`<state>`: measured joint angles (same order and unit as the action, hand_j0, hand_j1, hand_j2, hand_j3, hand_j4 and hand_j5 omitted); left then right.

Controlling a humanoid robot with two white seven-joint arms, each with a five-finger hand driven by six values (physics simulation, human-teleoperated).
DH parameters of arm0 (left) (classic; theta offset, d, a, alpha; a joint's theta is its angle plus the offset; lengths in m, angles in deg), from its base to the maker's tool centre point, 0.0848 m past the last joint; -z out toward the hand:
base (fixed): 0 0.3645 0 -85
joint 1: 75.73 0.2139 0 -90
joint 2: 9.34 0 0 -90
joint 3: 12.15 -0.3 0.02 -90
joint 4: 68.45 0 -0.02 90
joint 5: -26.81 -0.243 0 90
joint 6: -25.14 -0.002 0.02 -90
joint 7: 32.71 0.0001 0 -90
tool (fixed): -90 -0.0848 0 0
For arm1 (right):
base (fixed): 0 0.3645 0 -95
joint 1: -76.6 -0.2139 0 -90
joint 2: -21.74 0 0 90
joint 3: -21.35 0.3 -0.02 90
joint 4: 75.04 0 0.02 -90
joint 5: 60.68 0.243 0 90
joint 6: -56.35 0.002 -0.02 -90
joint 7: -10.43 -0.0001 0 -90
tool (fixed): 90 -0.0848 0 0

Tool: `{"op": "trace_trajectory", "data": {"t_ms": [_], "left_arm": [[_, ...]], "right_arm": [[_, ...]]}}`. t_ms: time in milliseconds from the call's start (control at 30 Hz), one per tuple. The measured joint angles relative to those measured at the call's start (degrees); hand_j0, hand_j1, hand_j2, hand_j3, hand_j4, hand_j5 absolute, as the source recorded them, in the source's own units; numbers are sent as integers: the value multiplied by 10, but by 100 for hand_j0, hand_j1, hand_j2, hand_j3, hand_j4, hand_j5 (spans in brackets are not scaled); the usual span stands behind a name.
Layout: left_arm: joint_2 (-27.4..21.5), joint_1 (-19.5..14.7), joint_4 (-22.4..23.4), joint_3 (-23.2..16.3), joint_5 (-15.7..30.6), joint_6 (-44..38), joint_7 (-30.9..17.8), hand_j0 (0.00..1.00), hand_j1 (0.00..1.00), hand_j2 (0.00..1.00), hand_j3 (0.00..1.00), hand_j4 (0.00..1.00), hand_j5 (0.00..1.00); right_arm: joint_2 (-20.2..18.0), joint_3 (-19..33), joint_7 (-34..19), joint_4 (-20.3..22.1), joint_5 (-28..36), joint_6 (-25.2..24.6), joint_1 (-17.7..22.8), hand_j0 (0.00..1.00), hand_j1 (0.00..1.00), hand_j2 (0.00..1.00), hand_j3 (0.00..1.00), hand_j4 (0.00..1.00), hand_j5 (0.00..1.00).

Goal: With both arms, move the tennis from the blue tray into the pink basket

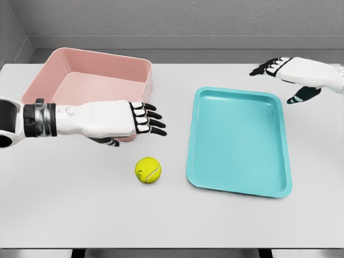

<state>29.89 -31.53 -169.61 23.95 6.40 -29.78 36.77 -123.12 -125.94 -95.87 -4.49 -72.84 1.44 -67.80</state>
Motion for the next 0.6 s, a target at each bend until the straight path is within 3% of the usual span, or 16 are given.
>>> {"op": "trace_trajectory", "data": {"t_ms": [200, 433, 600], "left_arm": [[7, -1, 0, -43, 1, 1, -80, 100, 100, 100, 100, 100, 100], [50, -4, 3, -50, -4, 0, -93, 100, 100, 100, 100, 100, 100], [53, -1, 9, -50, -9, 1, -106, 100, 100, 100, 100, 100, 100]], "right_arm": [[-3, 9, 0, -5, 0, 0, 13, 100, 100, 100, 100, 100, 100], [-3, 29, 0, -14, 0, 0, 22, 100, 100, 100, 100, 100, 100], [-3, 34, -3, -20, 0, 0, 22, 100, 100, 100, 100, 100, 100]]}}
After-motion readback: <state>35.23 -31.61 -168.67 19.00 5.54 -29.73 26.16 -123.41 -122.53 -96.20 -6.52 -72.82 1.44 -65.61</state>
